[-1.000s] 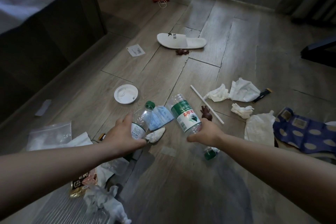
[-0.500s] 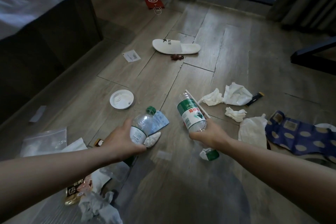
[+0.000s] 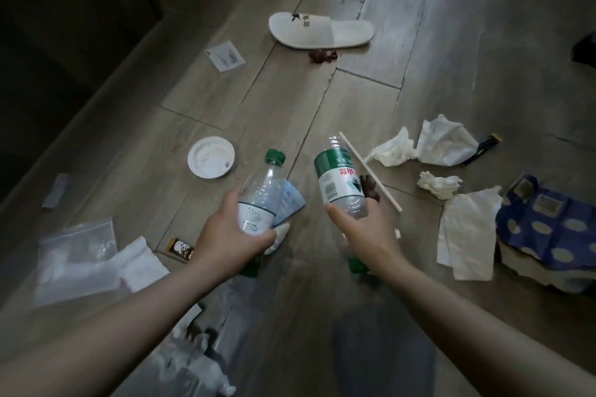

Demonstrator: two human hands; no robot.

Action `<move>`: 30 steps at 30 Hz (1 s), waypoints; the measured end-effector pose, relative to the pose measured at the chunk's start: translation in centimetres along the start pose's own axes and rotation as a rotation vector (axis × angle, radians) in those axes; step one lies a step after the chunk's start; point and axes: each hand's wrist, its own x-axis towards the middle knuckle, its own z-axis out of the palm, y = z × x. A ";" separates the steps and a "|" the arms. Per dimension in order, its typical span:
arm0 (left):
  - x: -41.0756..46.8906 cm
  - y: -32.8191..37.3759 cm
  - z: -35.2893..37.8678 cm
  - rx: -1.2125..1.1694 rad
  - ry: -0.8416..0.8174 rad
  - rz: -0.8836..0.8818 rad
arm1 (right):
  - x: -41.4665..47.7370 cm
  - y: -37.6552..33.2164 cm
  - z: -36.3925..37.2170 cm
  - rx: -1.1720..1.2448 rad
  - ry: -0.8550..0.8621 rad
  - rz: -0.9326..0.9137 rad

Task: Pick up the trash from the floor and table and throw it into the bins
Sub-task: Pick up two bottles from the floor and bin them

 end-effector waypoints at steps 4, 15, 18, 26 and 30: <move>-4.1 2.5 -2.6 -0.063 0.019 -0.084 | -4.8 -2.4 -1.4 0.176 0.004 0.048; -18.0 22.4 -15.9 -0.194 0.060 -0.053 | -22.6 -20.3 -13.4 0.344 0.109 0.017; -22.3 29.9 -20.5 -0.263 0.067 0.018 | -27.9 -27.1 -18.6 0.349 0.119 -0.034; -33.9 49.4 -32.1 -0.384 0.067 0.190 | -41.3 -43.6 -33.8 0.404 0.195 -0.208; -40.1 57.8 -36.4 -0.461 -0.004 0.303 | -47.9 -49.7 -40.8 0.416 0.271 -0.342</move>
